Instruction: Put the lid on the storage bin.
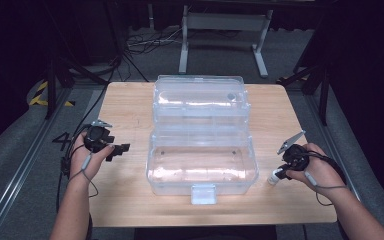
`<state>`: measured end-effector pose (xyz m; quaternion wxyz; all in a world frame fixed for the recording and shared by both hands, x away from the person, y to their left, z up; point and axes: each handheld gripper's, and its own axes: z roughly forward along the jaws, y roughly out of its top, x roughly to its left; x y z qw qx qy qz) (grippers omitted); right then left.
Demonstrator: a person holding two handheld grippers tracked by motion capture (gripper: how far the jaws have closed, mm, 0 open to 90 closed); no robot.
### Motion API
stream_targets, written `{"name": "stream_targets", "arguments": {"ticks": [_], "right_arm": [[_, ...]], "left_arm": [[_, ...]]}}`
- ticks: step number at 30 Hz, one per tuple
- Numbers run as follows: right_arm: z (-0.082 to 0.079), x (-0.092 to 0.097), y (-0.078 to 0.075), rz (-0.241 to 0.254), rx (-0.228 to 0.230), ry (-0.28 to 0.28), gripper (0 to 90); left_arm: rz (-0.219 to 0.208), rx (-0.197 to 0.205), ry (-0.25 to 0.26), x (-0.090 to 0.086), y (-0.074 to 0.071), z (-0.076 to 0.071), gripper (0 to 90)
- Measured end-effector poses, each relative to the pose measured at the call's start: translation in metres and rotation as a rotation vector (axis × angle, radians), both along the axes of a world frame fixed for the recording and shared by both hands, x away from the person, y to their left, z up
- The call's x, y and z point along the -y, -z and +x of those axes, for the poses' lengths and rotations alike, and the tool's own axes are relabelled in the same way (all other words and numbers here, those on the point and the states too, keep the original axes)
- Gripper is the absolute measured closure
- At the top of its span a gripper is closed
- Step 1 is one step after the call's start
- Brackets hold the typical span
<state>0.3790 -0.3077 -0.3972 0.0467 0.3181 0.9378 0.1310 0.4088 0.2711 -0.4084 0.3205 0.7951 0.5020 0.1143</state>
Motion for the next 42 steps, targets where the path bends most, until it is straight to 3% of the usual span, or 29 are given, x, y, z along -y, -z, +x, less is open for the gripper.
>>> {"name": "stream_targets", "arguments": {"ticks": [13, 25, 42], "right_arm": [[-0.002, -0.001, -0.012, -0.001, 0.001, -0.007, 71.6], [-0.002, -0.005, -0.042, 0.009, 0.025, -0.018, 71.6], [-0.001, -0.027, -0.088, 0.014, 0.061, -0.097, 71.7]], "left_arm": [[0.001, 0.001, 0.0, -0.001, 0.0, 0.0, 28.0], [-0.002, 0.001, -0.004, -0.002, -0.001, 0.0, 28.0], [0.004, -0.006, -0.001, -0.002, 0.001, -0.001, 28.0]]}}
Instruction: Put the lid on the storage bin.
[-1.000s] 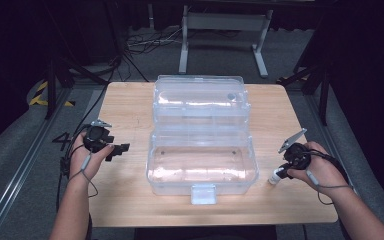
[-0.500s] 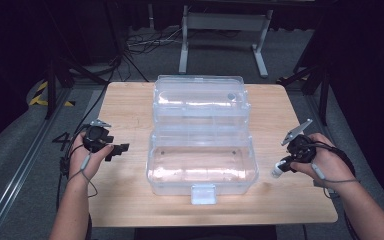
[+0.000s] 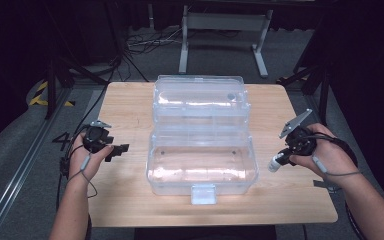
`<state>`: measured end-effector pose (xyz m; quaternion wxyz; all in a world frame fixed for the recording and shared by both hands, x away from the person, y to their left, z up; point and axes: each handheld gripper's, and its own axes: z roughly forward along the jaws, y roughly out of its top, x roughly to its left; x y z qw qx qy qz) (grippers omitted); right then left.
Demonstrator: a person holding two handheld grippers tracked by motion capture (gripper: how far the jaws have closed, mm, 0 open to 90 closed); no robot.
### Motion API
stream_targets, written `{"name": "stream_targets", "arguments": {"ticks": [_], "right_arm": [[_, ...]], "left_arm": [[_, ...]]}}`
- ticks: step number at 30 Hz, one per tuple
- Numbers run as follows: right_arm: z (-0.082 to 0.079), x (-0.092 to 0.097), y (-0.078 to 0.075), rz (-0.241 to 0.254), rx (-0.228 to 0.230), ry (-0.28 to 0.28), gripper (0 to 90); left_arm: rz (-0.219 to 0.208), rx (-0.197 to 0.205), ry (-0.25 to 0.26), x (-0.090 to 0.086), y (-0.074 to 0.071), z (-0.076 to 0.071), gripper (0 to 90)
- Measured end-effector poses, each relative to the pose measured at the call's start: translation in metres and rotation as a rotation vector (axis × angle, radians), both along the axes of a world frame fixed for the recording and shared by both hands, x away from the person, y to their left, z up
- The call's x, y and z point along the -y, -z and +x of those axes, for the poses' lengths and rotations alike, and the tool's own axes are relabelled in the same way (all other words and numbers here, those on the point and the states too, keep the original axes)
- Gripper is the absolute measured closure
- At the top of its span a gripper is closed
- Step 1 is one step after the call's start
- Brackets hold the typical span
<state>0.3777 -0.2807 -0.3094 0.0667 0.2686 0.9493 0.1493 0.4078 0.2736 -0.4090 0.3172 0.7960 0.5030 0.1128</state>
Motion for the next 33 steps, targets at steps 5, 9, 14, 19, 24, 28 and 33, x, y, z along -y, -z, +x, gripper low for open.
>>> {"name": "stream_targets", "arguments": {"ticks": [5, 9, 14, 19, 24, 28, 33], "right_arm": [[-0.001, -0.007, -0.01, 0.009, 0.01, -0.024, 71.7], [-0.002, -0.017, -0.017, 0.02, 0.018, -0.047, 71.7], [-0.003, -0.027, -0.024, 0.04, 0.033, -0.074, 71.7], [-0.004, -0.038, -0.028, 0.042, 0.037, -0.103, 71.7], [-0.005, -0.047, -0.032, 0.053, 0.04, -0.126, 71.7], [-0.005, -0.054, -0.033, 0.061, 0.037, -0.144, 71.7], [-0.003, -0.064, -0.031, 0.066, 0.027, -0.169, 71.7]], "left_arm": [[-0.001, -0.002, -0.003, 0.0, 0.001, 0.0, 28.1], [-0.001, -0.002, -0.002, 0.0, 0.001, 0.0, 28.0], [-0.001, -0.003, 0.0, 0.0, 0.001, 0.0, 28.0], [0.001, -0.005, 0.004, 0.001, 0.001, 0.001, 28.0], [0.002, -0.006, 0.004, 0.001, 0.001, 0.001, 28.1], [0.001, -0.008, 0.005, 0.001, 0.001, 0.001, 28.0], [-0.005, -0.005, -0.006, -0.002, 0.001, 0.0, 28.0]]}}
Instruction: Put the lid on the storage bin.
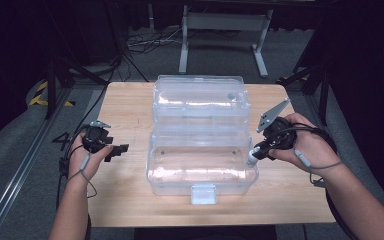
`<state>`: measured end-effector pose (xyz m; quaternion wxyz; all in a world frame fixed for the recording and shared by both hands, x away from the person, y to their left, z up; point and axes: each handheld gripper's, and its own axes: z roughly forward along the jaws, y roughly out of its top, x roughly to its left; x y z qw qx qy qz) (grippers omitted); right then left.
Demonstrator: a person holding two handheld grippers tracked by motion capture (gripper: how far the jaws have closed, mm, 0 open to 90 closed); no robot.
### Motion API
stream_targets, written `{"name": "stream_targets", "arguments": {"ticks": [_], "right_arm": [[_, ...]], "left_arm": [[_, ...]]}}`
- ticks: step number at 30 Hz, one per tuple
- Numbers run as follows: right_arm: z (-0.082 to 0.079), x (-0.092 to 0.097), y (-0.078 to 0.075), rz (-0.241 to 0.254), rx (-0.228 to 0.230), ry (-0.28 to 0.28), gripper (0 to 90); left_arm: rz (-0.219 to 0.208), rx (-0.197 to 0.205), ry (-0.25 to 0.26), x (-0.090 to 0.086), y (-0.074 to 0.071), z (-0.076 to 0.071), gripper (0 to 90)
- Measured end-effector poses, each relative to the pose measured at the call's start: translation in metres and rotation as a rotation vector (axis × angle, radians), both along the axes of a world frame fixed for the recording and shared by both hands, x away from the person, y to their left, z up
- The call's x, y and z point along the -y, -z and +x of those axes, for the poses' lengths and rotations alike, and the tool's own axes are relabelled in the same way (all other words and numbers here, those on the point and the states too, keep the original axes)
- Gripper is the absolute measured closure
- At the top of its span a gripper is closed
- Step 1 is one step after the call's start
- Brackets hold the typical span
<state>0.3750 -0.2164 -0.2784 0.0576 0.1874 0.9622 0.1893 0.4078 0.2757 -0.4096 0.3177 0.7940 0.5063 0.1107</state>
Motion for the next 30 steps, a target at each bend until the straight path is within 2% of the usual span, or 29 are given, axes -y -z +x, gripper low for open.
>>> {"name": "stream_targets", "arguments": {"ticks": [8, 18, 30], "right_arm": [[0.005, -0.012, 0.009, -0.012, -0.025, -0.029, 71.7], [0.009, -0.025, 0.027, -0.068, -0.066, -0.052, 71.7], [0.012, -0.032, 0.054, -0.12, -0.093, -0.087, 71.7]], "left_arm": [[-0.004, -0.001, 0.002, -0.001, 0.001, 0.0, 28.1], [-0.006, -0.006, 0.002, -0.002, 0.002, 0.001, 28.0], [-0.006, -0.006, 0.002, -0.002, 0.003, 0.001, 28.0]]}}
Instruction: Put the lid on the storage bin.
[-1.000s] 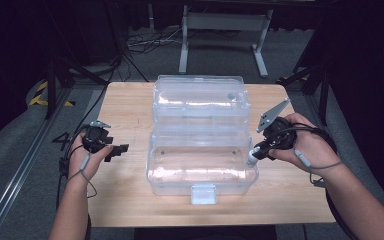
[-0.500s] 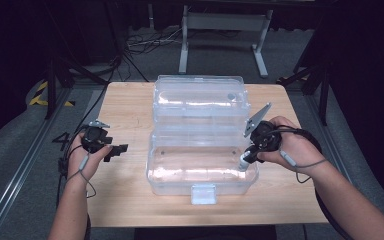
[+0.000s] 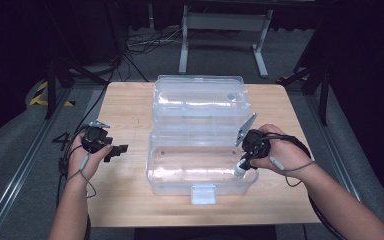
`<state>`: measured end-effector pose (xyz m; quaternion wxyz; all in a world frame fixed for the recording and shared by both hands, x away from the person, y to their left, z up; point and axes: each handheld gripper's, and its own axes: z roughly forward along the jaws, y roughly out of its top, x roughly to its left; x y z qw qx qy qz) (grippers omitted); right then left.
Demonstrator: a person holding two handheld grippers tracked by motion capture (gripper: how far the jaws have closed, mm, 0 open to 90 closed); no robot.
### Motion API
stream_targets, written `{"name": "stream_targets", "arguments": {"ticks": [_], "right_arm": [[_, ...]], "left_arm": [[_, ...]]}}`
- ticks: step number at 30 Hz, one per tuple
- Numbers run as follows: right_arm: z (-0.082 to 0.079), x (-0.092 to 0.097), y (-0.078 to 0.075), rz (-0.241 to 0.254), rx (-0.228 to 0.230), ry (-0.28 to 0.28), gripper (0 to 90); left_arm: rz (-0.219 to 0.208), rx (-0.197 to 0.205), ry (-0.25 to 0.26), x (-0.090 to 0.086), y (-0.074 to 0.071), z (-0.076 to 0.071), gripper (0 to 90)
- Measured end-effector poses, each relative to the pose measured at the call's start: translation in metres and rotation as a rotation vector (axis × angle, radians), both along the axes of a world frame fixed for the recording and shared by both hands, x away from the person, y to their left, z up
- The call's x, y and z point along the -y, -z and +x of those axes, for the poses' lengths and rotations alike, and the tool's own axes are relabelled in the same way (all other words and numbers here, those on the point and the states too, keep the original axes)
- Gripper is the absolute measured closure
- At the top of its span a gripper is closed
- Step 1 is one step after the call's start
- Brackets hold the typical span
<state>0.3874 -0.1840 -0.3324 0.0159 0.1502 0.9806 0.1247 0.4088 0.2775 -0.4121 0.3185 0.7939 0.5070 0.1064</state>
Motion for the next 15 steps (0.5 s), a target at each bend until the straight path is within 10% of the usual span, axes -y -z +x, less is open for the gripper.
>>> {"name": "stream_targets", "arguments": {"ticks": [15], "right_arm": [[0.002, -0.003, 0.028, -0.053, -0.036, -0.018, 71.7]], "left_arm": [[0.002, -0.008, -0.003, 0.0, 0.001, 0.0, 28.0]]}}
